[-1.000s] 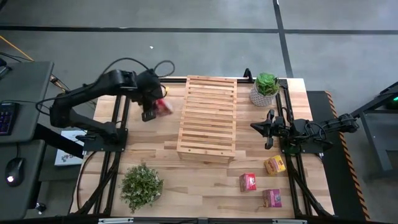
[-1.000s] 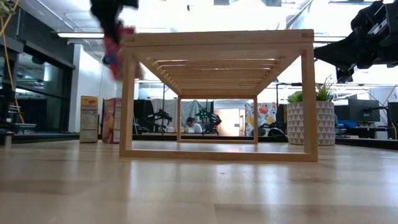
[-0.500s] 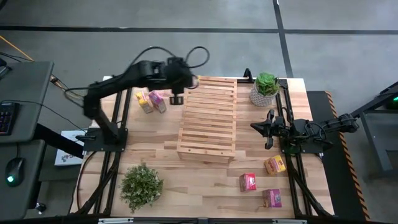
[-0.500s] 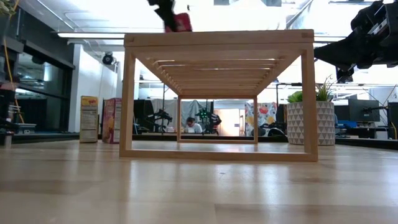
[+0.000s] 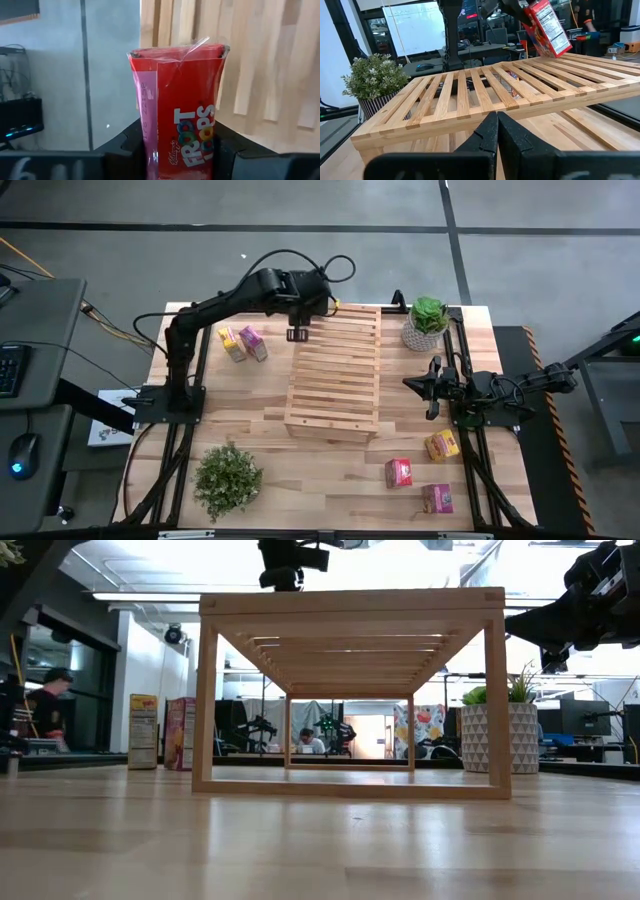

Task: Stack cereal on shelf
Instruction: Put the top red cereal box on the shelf

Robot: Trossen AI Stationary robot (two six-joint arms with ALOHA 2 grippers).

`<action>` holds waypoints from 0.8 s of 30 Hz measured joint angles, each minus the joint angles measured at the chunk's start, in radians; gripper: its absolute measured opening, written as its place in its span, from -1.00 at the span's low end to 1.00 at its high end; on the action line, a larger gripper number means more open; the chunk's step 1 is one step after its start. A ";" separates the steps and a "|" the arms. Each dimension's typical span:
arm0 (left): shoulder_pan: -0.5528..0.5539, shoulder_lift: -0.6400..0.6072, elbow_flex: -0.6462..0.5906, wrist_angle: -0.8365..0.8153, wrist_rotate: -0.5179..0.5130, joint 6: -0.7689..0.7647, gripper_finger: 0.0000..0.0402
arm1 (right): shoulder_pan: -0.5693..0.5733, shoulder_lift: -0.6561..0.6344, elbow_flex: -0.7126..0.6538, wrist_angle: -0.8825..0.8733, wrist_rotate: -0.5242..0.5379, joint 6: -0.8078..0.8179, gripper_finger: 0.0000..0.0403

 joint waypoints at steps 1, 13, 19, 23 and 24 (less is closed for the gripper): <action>0.003 0.000 0.000 0.001 0.012 -0.006 -0.33 | 0.000 0.000 0.000 0.000 -0.001 0.000 -1.00; 0.007 0.000 0.000 0.006 0.026 -0.044 -0.15 | 0.000 0.000 0.000 0.000 -0.001 0.000 -1.00; 0.007 0.000 0.000 0.029 0.022 -0.044 0.02 | 0.000 0.000 0.000 0.000 -0.001 0.000 -1.00; 0.007 0.000 0.000 0.034 0.014 -0.031 0.11 | 0.000 0.000 0.000 0.000 -0.001 0.000 -1.00; 0.007 0.000 0.000 0.040 0.001 -0.028 0.13 | 0.000 0.000 0.000 0.000 -0.001 0.000 -1.00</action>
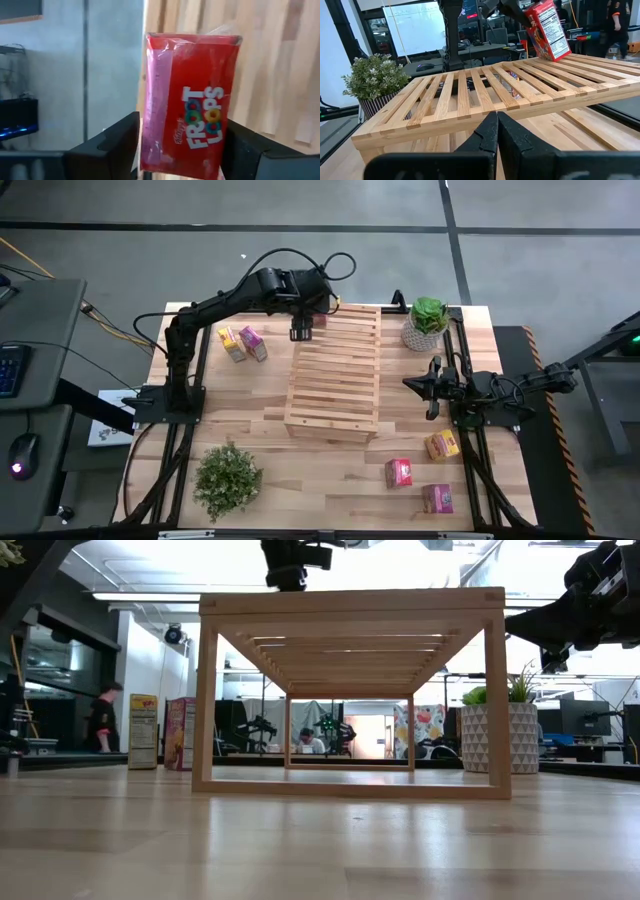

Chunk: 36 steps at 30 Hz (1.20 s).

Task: Stack cereal on shelf
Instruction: Put the top red cereal box on the shelf

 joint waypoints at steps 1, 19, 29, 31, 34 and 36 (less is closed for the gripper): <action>0.000 0.000 0.000 0.007 -0.015 0.001 0.14 | 0.000 0.000 0.000 0.000 0.000 0.000 -1.00; 0.000 0.000 0.000 0.064 -0.094 0.080 0.15 | 0.000 0.000 0.000 0.000 0.000 0.000 -1.00; -0.002 -0.010 -0.001 0.064 -0.095 0.092 0.15 | 0.000 0.000 0.000 0.000 0.000 0.000 -1.00; -0.003 -0.012 -0.001 0.064 -0.096 0.092 0.15 | 0.000 0.000 0.000 0.000 0.000 0.000 -1.00; -0.003 -0.020 -0.001 0.069 -0.096 0.093 0.14 | 0.000 0.000 0.000 0.000 0.000 0.000 -1.00; -0.003 -0.025 -0.001 0.072 -0.097 0.094 0.14 | 0.000 0.000 0.000 0.000 0.000 0.000 -1.00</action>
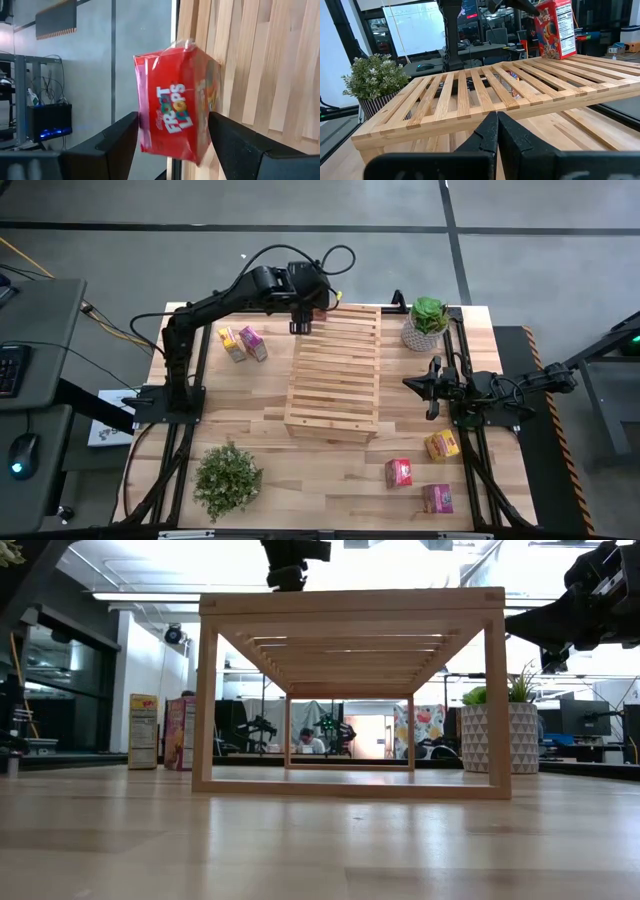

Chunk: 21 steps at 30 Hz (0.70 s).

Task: Stack cereal on shelf
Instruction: Put the top red cereal box on the shelf

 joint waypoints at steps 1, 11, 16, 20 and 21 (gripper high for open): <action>0.000 -0.001 0.000 0.005 -0.001 0.003 0.14 | 0.000 0.000 0.000 0.000 0.000 0.000 -1.00; -0.004 -0.008 0.000 0.027 -0.004 0.005 0.14 | 0.000 0.000 0.000 0.000 0.000 0.000 -1.00; -0.004 -0.008 0.000 0.027 -0.004 0.005 0.14 | 0.000 0.000 0.000 0.000 0.000 0.000 -1.00; -0.011 -0.027 0.000 0.027 -0.004 0.005 0.14 | 0.000 0.000 0.000 0.000 0.000 0.000 -1.00; -0.013 -0.037 0.000 0.027 -0.002 0.005 0.14 | 0.000 0.000 0.000 0.000 0.000 0.000 -1.00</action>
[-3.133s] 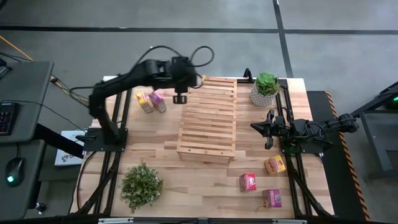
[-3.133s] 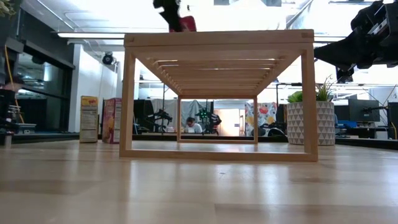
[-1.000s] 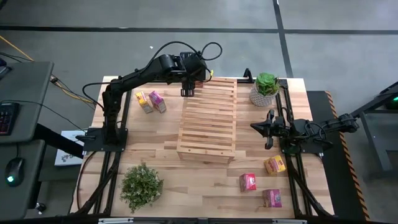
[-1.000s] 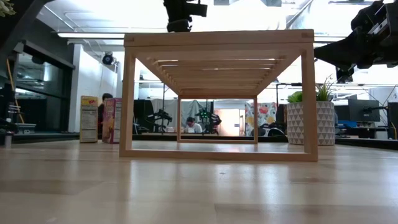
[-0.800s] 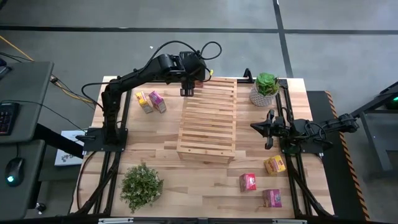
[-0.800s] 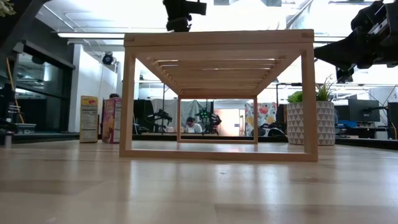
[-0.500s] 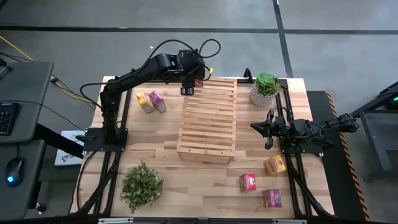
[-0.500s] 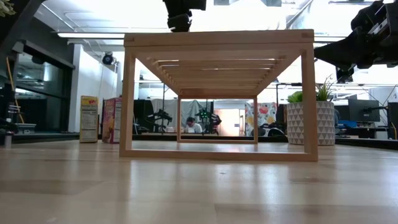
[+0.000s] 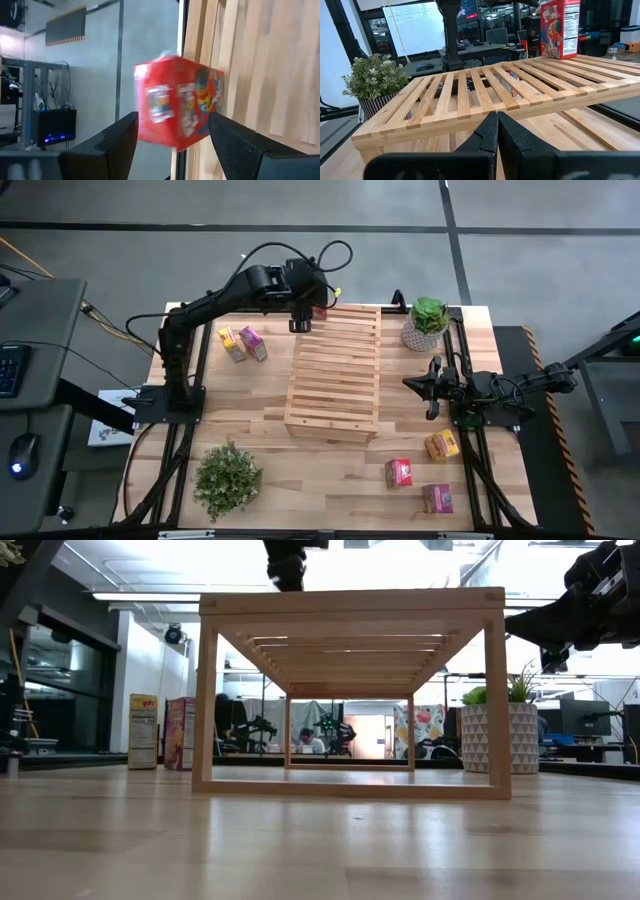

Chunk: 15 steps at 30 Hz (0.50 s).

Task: Stack cereal on shelf
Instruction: Put the top red cereal box on the shelf

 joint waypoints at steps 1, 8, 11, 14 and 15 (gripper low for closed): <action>-0.003 -0.014 0.000 0.001 0.003 0.000 0.14 | 0.000 0.000 0.000 0.000 0.000 0.000 -1.00; 0.002 -0.159 0.000 0.021 0.176 -0.173 0.14 | 0.000 0.000 0.000 0.000 -0.001 0.000 -1.00; 0.031 -0.229 -0.030 0.038 0.359 -0.269 0.14 | 0.000 0.000 0.000 0.000 -0.001 0.000 -1.00; 0.047 -0.313 -0.151 0.137 0.438 -0.318 0.14 | 0.000 0.000 0.000 0.000 -0.002 0.000 -1.00; 0.046 -0.345 -0.210 0.187 0.439 -0.325 0.14 | 0.000 0.000 0.000 0.000 -0.002 0.000 -1.00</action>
